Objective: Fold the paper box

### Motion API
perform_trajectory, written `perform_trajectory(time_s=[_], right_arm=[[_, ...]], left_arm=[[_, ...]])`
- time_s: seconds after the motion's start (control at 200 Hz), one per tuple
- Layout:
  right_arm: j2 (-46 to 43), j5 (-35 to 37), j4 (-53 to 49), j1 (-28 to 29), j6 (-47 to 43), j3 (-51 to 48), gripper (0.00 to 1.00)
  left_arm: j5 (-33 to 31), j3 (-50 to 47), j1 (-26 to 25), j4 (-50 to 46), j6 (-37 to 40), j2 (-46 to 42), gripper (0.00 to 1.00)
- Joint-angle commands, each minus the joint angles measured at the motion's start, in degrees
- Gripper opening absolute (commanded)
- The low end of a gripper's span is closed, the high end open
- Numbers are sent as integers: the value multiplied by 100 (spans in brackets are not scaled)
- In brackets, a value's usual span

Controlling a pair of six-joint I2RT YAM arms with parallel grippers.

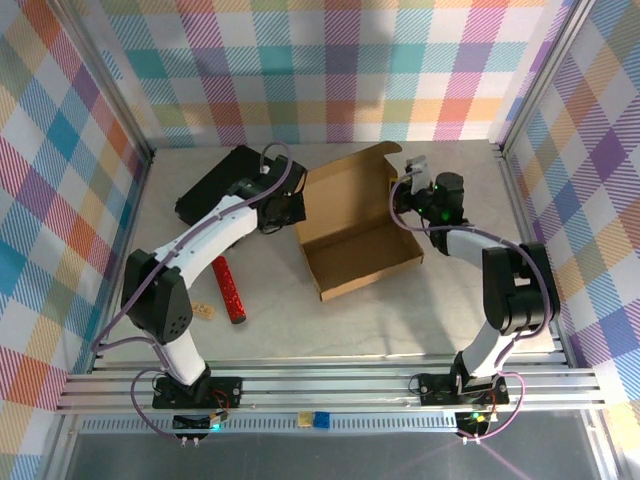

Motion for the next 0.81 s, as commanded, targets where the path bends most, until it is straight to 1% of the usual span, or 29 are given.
perform_trajectory(time_s=[0.0, 0.075, 0.205, 0.275, 0.295, 0.415, 0.505, 0.625, 0.8], right_arm=[[-181, 689, 629, 418, 465, -192, 0], [-140, 1051, 854, 503, 741, -237, 0], [-18, 1344, 1149, 637, 993, -213, 0], [17, 1523, 1267, 713, 1012, -220, 0], [23, 1573, 1302, 734, 1013, -224, 0], [122, 1794, 1509, 759, 1072, -259, 0], [240, 1845, 1661, 771, 1147, -329, 0], [400, 1940, 1865, 780, 1225, -447, 0], [464, 2069, 1812, 778, 1283, -573, 0]], left_arm=[[-433, 439, -49, 758, 9, 268, 0], [-621, 528, -53, 1101, 31, 384, 0], [-661, 368, -70, 1920, -21, 408, 0], [-723, 74, -113, 2470, 47, 311, 0], [-734, -52, -127, 2812, 91, 272, 0], [-721, -852, -146, 4163, 359, 8, 0], [-458, -1245, -150, 4931, 461, 14, 0], [-145, -1481, -167, 5510, 454, 170, 0], [-163, -1508, -344, 5800, 714, 311, 0]])
